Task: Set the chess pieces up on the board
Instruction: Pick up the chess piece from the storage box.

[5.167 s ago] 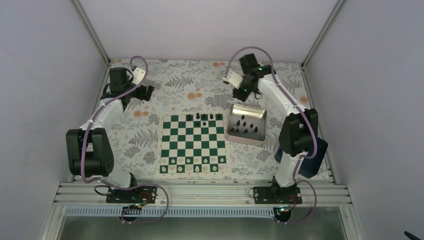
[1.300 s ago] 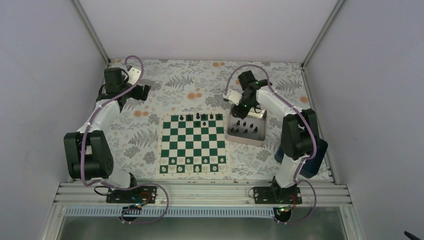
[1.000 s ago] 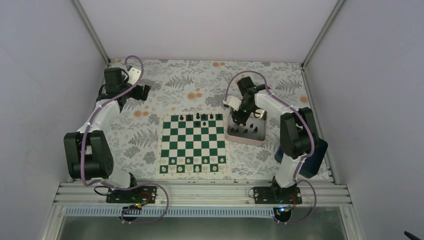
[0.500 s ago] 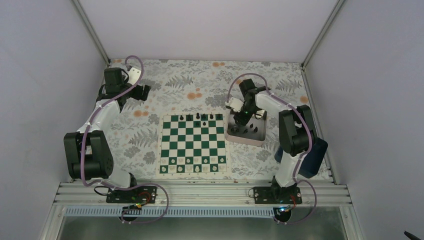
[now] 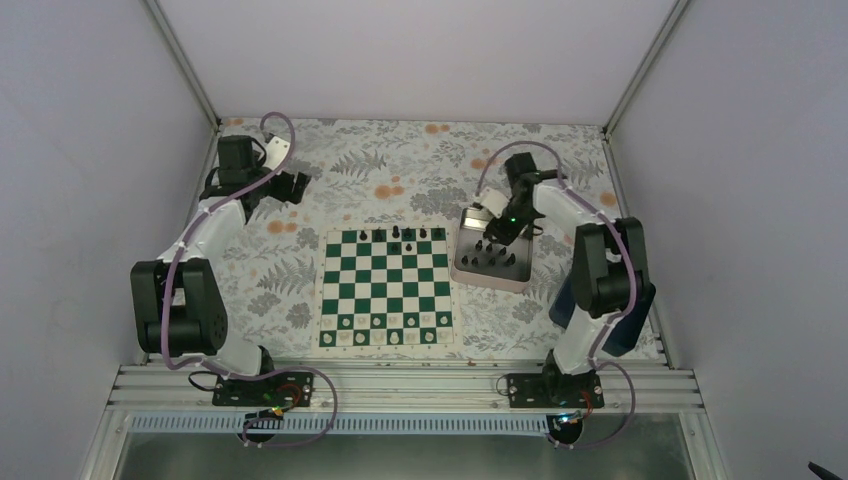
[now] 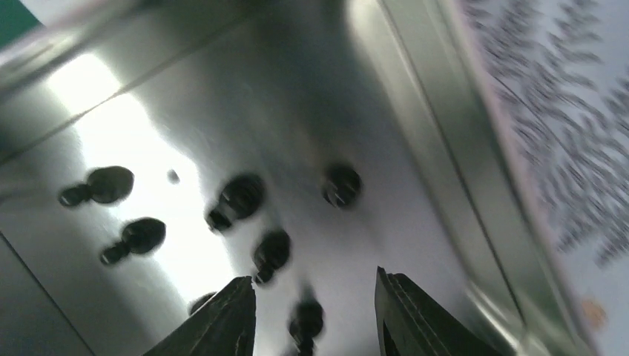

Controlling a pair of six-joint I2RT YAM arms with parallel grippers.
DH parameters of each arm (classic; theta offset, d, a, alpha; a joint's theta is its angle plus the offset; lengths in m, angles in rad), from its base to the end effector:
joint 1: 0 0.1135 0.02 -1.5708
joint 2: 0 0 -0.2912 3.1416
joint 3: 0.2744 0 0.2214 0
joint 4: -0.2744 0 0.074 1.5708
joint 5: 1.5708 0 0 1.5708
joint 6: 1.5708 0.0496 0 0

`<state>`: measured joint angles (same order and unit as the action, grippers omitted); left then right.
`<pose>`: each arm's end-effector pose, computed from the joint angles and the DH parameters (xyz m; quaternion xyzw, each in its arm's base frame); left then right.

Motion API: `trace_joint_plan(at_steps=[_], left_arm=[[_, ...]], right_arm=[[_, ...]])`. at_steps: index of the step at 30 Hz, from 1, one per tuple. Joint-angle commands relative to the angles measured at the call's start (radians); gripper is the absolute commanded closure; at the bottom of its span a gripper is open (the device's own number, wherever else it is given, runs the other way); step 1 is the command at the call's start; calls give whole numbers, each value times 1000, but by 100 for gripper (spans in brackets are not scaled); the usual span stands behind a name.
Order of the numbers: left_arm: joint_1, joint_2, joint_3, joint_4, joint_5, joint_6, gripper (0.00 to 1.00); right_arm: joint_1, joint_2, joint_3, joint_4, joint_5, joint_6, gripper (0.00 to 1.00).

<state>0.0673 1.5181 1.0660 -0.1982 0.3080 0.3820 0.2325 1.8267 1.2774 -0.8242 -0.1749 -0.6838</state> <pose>0.3194 0.0065 0.2917 0.2060 0.8637 -0.0362 0.4585 0.3200 0.0846 0.2147 -0.4462 0.8853 0.0628 0.1151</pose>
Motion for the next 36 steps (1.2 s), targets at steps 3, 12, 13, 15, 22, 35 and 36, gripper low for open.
trace_joint_plan(at_steps=[3, 12, 13, 15, 22, 35, 36], left_arm=[[-14, 18, 19, 11, -5, 14, 0], [-14, 16, 13, 13, -4, 12, 0], [-14, 15, 11, 13, -6, 12, 0], [-14, 17, 10, 13, -5, 12, 0], [-14, 17, 11, 15, -4, 9, 0], [-14, 21, 9, 14, -8, 9, 0], [-14, 21, 9, 14, -8, 9, 0]], right_arm=[[-95, -116, -39, -79, -7, -33, 55], [-124, -155, -87, -134, 8, -27, 55], [-125, -155, -92, -137, 11, -25, 55], [-126, -155, -102, -143, 16, -22, 55], [-127, -141, -126, -133, 23, -20, 57], [-124, -61, -144, -54, 34, -19, 64], [-124, -60, -144, -46, 33, -21, 65]])
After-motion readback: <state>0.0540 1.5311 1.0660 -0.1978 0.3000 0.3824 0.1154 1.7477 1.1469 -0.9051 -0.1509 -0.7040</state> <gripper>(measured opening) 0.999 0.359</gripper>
